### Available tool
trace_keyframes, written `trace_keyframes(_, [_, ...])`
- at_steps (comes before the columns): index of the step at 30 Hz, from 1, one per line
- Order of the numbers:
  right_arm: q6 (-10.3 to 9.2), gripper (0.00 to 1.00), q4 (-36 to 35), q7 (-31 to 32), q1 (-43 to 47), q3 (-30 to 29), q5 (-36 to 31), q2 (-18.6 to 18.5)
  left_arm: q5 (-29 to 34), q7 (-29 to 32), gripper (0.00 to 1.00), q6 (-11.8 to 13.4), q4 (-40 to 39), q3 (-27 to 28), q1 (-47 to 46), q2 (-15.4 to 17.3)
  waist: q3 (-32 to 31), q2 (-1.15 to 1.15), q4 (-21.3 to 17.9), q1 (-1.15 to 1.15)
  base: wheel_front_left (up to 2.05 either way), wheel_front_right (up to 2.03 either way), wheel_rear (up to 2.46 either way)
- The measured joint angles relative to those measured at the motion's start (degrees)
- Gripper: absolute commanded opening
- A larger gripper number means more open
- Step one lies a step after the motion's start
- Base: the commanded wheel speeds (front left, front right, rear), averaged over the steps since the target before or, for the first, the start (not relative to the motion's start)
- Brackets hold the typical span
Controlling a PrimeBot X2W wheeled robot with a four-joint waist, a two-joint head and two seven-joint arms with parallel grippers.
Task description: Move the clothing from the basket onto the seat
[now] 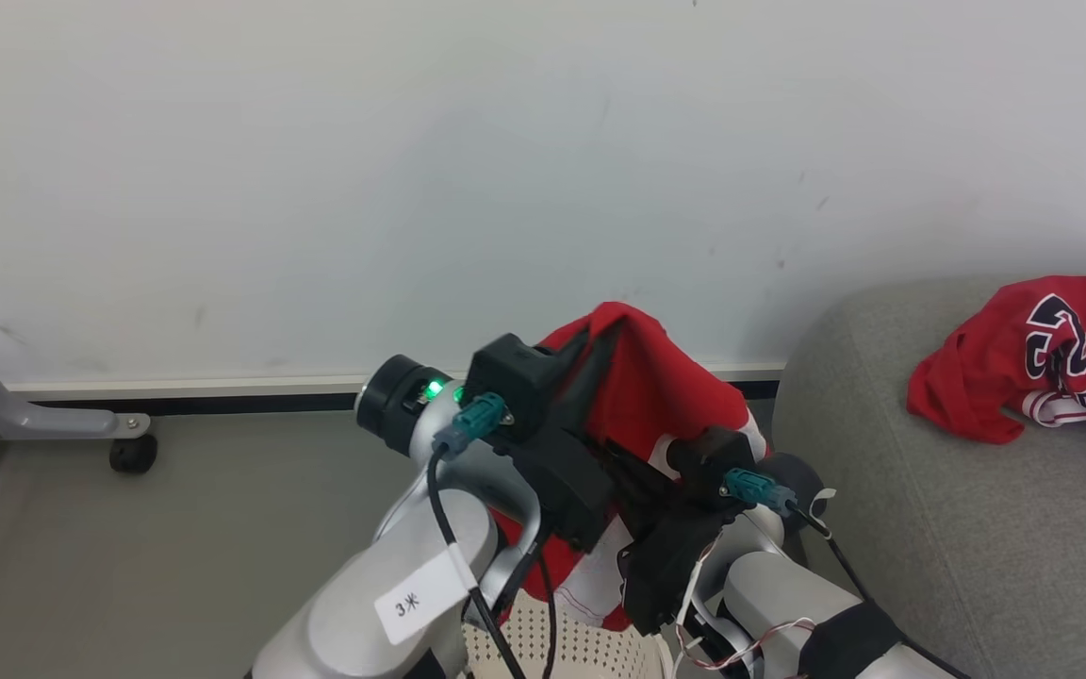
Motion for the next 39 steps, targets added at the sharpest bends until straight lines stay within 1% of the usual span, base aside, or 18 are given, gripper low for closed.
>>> trace_keyframes(8, [0.09, 0.0, 2.08, -0.05, -0.19, 0.75, 2.5, 0.04, -0.26, -0.01, 0.0, 0.68, 2.82, 2.99, 0.16, 0.26, 0.29, 0.0, -1.69, 0.0, 0.0, 0.0, 0.0])
trace_keyframes(9, [0.15, 0.0, 2.33, -0.07, -0.2, 0.71, 2.57, 0.05, -0.33, -0.08, 0.31, 0.69, 3.11, 3.33, 0.18, 0.43, 0.32, 0.0, -2.01, 0.0, 0.0, 0.0, 0.0])
trace_keyframes(10, [0.33, 0.0, 2.68, -0.07, -0.23, 0.67, 2.58, 0.05, -0.34, -0.2, 0.58, 0.69, 3.34, 3.67, 0.23, 0.59, 0.33, 0.0, -2.34, 0.0, 0.0, 0.0, 0.0])
trace_keyframes(11, [0.36, 0.0, 2.98, -0.08, -0.26, 0.65, 2.58, 0.05, -0.52, -0.3, 0.97, 0.7, 3.43, 4.02, 0.44, 0.76, 0.34, 0.0, -2.69, 0.0, 0.0, 0.0, 0.0])
trace_keyframes(12, [0.53, 0.0, 3.24, -0.08, -0.31, 0.56, 2.6, 0.05, -0.81, -0.37, 1.0, 0.71, 3.56, 4.38, 0.82, 0.87, 0.34, 0.0, -3.05, 0.0, 0.0, 0.0, 0.0])
trace_keyframes(15, [1.01, 0.0, 4.8, -0.09, -1.01, -0.31, 2.91, 0.05, -2.31, -1.19, 1.0, 0.89, 4.23, 5.24, 2.29, 1.21, 0.26, 0.0, -4.7, 0.0, 0.0, 0.0, 0.0])
trace_keyframes(23, [1.51, 0.0, 6.19, -0.14, -2.27, -2.21, 2.7, -0.7, -2.72, -2.89, 1.0, 1.19, 4.48, 5.78, 5.32, 1.48, -0.26, 0.0, -8.7, 0.0, 0.0, 0.0, 0.0])
trace_keyframes(29, [1.51, 0.0, 4.65, -0.14, -2.26, -2.77, 1.47, -4.35, -3.11, -4.57, 1.0, 1.19, 4.12, 5.89, 8.67, 1.9, -0.76, 0.0, -12.35, 0.0, 0.0, 0.0, 0.0])
trace_keyframes(34, [1.41, 0.0, 1.99, -0.15, -2.1, -3.09, -0.43, -7.78, -3.25, -5.44, 1.0, 1.19, 3.3, 5.65, 10.92, 2.09, -1.12, 0.0, -15.83, 0.0, 0.0, 0.0, 0.0])
trace_keyframes(39, [0.75, 0.0, -1.34, -0.15, -1.6, -3.63, -1.69, -10.87, -3.25, -6.38, 1.0, 1.19, 2.41, 5.2, 12.36, 2.02, -1.38, 0.0, -19.67, 0.0, 0.0, 0.0, 0.0])
